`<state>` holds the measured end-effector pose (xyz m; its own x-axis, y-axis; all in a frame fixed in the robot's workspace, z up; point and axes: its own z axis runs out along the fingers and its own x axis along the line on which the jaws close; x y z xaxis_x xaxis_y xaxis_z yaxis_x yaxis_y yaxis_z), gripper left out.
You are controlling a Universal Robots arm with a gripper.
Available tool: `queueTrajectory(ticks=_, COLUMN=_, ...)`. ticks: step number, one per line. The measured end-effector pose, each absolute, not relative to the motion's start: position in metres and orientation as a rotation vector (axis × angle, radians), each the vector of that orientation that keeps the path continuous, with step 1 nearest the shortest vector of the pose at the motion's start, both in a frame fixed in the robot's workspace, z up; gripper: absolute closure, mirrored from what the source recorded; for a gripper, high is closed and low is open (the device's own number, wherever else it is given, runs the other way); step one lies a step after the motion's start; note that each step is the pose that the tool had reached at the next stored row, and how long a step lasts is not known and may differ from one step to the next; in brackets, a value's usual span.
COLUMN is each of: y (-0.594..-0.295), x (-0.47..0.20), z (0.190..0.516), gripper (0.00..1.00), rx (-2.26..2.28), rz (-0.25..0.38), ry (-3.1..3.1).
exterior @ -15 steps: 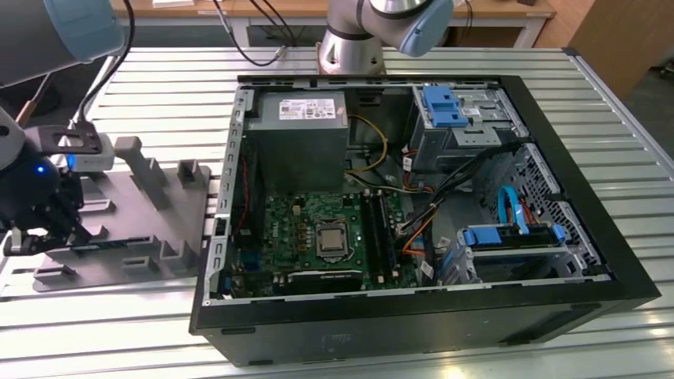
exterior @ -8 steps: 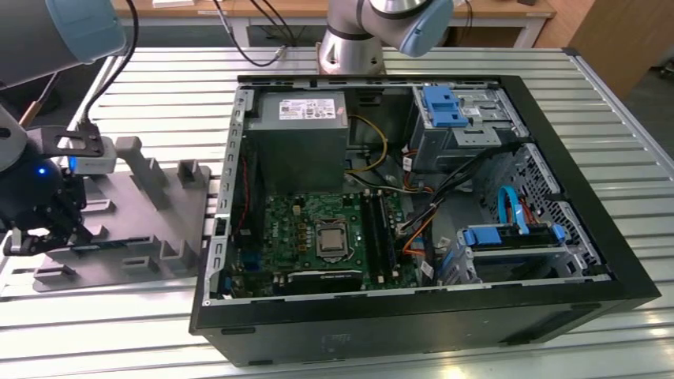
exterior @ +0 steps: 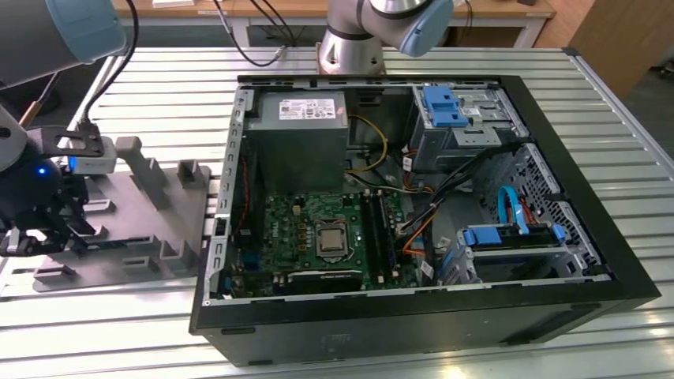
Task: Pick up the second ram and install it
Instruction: 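Pick up the second ram and move it above second insertion slot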
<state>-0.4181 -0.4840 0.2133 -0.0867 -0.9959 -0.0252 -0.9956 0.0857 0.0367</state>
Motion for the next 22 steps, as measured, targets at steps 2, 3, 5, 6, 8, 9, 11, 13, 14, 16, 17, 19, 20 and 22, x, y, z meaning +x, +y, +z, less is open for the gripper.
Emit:
queueTrajectory(ticks=2, y=-0.484, x=-0.418, z=0.213, gripper=0.71, rx=2.119, rz=-0.069, ry=-2.31)
queueTrajectory(ticks=3, y=-0.484, x=-0.417, z=0.212, gripper=0.71, rx=2.119, rz=-0.07, ry=-2.31)
queueTrajectory(ticks=5, y=-0.484, x=-0.41, z=0.209, gripper=0.71, rx=2.117, rz=-0.071, ry=-2.308)
queueTrajectory(ticks=6, y=-0.484, x=-0.407, z=0.207, gripper=0.71, rx=2.116, rz=-0.072, ry=-2.307)
queueTrajectory(ticks=8, y=-0.484, x=-0.402, z=0.203, gripper=0.71, rx=2.116, rz=-0.074, ry=-2.306)
queueTrajectory(ticks=9, y=-0.484, x=-0.401, z=0.201, gripper=0.71, rx=2.116, rz=-0.074, ry=-2.305)
queueTrajectory(ticks=11, y=-0.484, x=-0.401, z=0.198, gripper=0.71, rx=2.116, rz=-0.074, ry=-2.305)
queueTrajectory(ticks=13, y=-0.484, x=-0.4, z=0.196, gripper=0.71, rx=2.116, rz=-0.075, ry=-2.305)
queueTrajectory(ticks=14, y=-0.484, x=-0.401, z=0.196, gripper=0.71, rx=2.117, rz=-0.076, ry=-2.306)
queueTrajectory(ticks=16, y=-0.484, x=-0.4, z=0.196, gripper=0.71, rx=2.117, rz=-0.077, ry=-2.306)
queueTrajectory(ticks=17, y=-0.484, x=-0.4, z=0.196, gripper=0.71, rx=2.117, rz=-0.077, ry=-2.306)
queueTrajectory(ticks=19, y=-0.484, x=-0.4, z=0.196, gripper=0.72, rx=2.117, rz=-0.077, ry=-2.306)
queueTrajectory(ticks=20, y=-0.484, x=-0.4, z=0.196, gripper=0.72, rx=2.117, rz=-0.077, ry=-2.306)
queueTrajectory(ticks=22, y=-0.484, x=-0.4, z=0.196, gripper=0.84, rx=2.117, rz=-0.077, ry=-2.307)
